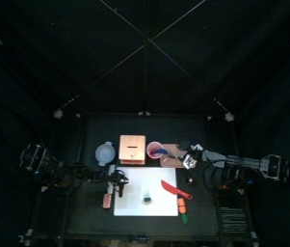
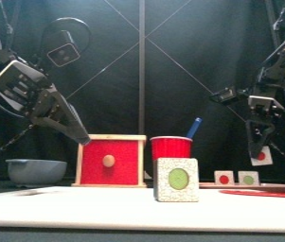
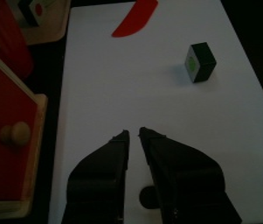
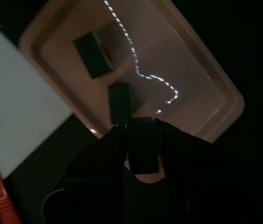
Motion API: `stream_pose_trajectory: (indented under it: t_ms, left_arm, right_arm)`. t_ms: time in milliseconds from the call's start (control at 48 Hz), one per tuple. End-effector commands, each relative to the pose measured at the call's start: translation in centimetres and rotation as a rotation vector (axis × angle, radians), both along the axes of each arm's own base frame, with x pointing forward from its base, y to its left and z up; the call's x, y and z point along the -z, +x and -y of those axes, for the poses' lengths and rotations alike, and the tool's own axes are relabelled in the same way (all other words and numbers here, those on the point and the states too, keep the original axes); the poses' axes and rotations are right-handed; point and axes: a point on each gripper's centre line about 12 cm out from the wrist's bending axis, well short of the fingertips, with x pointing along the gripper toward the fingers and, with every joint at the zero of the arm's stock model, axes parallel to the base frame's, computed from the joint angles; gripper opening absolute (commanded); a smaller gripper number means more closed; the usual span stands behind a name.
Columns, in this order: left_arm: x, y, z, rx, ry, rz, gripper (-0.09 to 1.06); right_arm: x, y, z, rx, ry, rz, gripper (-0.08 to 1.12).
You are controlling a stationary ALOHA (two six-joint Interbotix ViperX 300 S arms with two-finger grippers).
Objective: Place sushi on board then cut the sushi with the knife then place the pieces on the plate
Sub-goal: Place the 4 sushi pieces on the plate
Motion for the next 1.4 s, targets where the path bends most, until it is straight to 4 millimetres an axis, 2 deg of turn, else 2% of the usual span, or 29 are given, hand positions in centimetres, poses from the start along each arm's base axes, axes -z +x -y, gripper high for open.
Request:
stream_pose_trajectory:
  t_ms: [21,312,542,646,833,938,1396]
  left_arm:
    - [-0.6,0.5,0.0,-0.003,-0.002,0.024,0.62]
    - [-0.7,0.5,0.0,-0.005,-0.004,0.026,0.62]
    - [-0.8,0.6,0.0,-0.006,-0.005,0.029,0.62]
    - [-0.8,0.7,0.0,-0.003,-0.005,0.03,0.62]
    - [-0.9,0.7,0.0,-0.003,-0.005,0.033,0.62]
    - [-0.9,0.7,0.0,-0.003,-0.005,0.033,0.62]
    - [-0.8,0.7,0.0,-0.003,-0.005,0.032,0.62]
  right_arm:
    - [-0.2,-0.2,0.5,0.023,-0.008,0.02,0.59]
    - [-0.2,0.0,0.8,0.03,-0.016,0.059,0.81]
    - [-0.8,1.0,-0.1,0.007,0.002,0.095,0.86]
    - [-1.8,2.8,-1.8,-0.062,0.023,0.152,0.86]
    - [-4.1,7.2,-6.9,-0.264,0.051,0.316,0.86]
    - [-4.6,9.5,-9.8,-0.37,0.07,0.382,0.86]
    - [-2.0,17.7,-18.0,-0.609,0.109,0.333,0.86]
